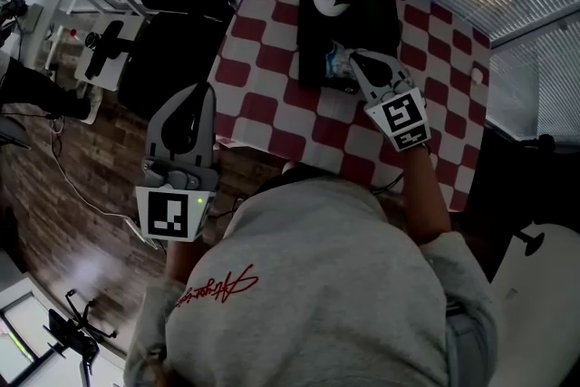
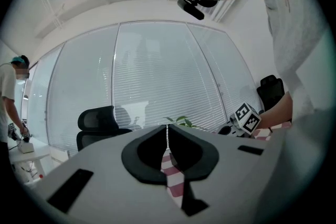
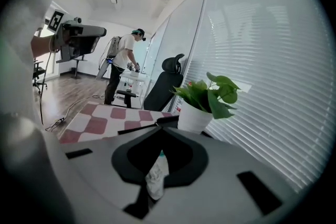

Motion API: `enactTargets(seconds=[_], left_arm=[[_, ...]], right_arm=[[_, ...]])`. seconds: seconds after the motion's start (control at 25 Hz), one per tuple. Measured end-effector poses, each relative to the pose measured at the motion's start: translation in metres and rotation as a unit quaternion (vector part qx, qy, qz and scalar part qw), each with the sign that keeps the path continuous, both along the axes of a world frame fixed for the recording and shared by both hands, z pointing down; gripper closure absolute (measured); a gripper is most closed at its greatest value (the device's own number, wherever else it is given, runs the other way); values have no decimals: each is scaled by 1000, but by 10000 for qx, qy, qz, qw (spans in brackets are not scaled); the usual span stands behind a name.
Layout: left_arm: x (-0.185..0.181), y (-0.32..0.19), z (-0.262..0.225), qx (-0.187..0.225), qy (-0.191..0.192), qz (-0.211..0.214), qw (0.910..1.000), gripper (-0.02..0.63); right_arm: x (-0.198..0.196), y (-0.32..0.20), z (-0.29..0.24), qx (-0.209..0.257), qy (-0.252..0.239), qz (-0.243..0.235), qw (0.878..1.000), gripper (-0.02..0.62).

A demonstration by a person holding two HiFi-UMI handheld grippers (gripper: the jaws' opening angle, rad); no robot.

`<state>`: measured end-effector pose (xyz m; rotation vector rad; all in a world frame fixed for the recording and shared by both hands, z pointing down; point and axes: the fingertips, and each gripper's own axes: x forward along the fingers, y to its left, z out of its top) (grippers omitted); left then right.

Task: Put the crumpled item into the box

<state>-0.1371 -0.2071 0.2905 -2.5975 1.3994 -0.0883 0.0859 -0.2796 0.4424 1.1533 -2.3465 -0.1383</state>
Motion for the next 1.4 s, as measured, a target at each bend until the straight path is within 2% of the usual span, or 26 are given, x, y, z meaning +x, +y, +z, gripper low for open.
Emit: enactTargets(seconds=[0.4,1.12,1.4], left_arm=[[5,4,0,12,-1,115,9999,583],[10,9,-3,129,-21,268,9996,583],[16,10,-8,214,46,391,9990,583]], right_arm=[[7,11,-22,314,-456,304,9980,584],[11,33,-59,650,-1174,514,9896,584],[15,41,-70,810,-1278,574,9868,584]])
